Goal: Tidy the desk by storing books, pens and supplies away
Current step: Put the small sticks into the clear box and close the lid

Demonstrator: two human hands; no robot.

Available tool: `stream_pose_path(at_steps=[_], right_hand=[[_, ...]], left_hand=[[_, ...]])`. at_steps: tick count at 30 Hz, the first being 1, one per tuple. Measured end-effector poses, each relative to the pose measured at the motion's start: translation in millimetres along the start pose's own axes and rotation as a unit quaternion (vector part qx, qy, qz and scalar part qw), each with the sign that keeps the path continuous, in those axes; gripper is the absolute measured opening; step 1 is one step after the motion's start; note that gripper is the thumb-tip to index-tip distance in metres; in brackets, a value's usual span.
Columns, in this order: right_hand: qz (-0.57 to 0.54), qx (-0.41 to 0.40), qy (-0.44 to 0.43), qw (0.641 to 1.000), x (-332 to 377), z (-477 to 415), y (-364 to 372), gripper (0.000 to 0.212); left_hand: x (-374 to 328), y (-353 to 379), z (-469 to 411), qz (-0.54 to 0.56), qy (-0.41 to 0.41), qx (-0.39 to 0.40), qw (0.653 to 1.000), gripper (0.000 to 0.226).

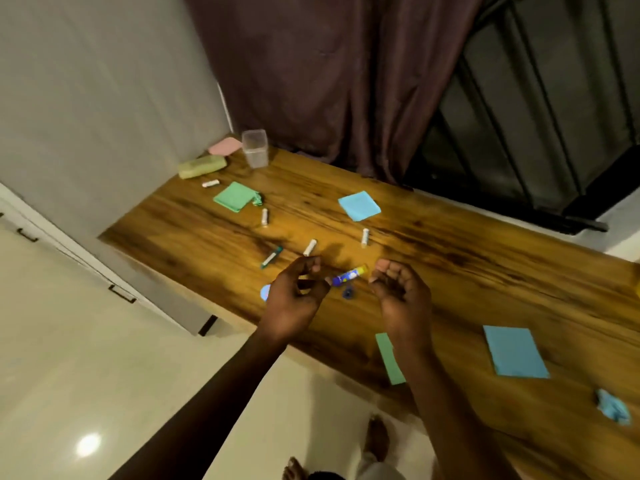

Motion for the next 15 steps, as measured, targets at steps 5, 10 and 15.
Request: stream_pose_path(at_steps=[5,10,15], right_hand=[[-0.018,0.051,0.009,0.999,13,4,66,0.028],[-0.027,0.086,0.020,0.996,19,-11,121,0.026],[-0.042,0.089,0.038,0.994,14,-44,170,0.028]], left_hand=[[6,-63,-8,0.001,0.001,-0.023,1.000,0.039],[6,-108,-34,0.004,0.012,-0.047,0.999,0.028],[0,-141,-83,-0.018,0.018,-0.050,0.998,0.034]])
Point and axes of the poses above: each hand's wrist, its own z-axis away from the middle knuckle, its own y-axis out of the palm, x = y × z, the point moved 8 cm from there along -z, towards the middle knuckle, and after that the axes turned 8 degrees about -y, right-handed, at the moved point
